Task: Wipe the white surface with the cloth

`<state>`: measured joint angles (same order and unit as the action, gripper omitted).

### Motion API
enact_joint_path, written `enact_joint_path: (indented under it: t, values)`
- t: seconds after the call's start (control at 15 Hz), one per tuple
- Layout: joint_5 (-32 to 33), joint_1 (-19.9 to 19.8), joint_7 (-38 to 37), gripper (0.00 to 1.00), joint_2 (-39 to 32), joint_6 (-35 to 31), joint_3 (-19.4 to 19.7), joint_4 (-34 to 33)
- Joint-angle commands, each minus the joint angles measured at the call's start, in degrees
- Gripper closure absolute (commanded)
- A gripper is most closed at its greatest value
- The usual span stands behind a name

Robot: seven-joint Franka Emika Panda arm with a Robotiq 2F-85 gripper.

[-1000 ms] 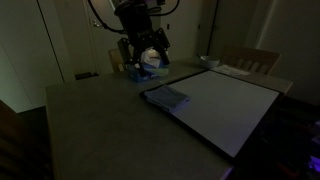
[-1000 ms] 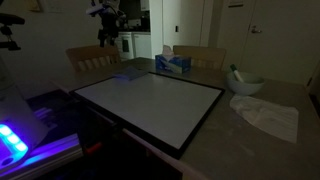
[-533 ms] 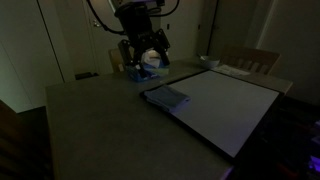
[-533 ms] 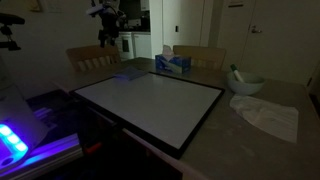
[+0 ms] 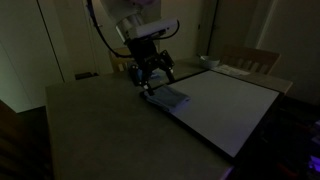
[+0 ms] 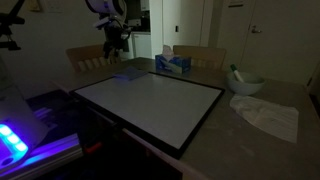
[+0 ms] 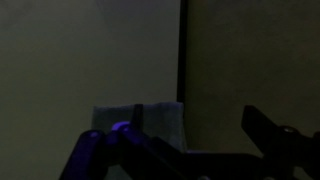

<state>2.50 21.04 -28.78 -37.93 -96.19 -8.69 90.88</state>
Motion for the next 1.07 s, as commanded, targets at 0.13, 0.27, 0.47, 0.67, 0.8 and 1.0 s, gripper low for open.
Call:
enact_joint_path:
  t: [0.13,0.27,0.47,0.67,0.8,1.0]
  values:
    - [-5.49,-2.13,3.14,0.00,-7.16,-5.10,1.23,-5.68]
    - [-7.17,-3.46,4.93,0.00,-9.38,-6.68,1.58,-7.23]
    - [-6.34,-2.64,3.97,0.00,-8.92,-6.30,2.66,-6.18]
    - [-6.44,-3.77,4.95,0.00,-10.70,-6.20,3.08,-7.41]
    - [-6.45,-3.69,4.96,0.00,-10.81,-6.15,3.06,-7.68]
    - [-6.45,-3.55,4.95,0.00,-10.81,-6.09,3.03,-7.89]
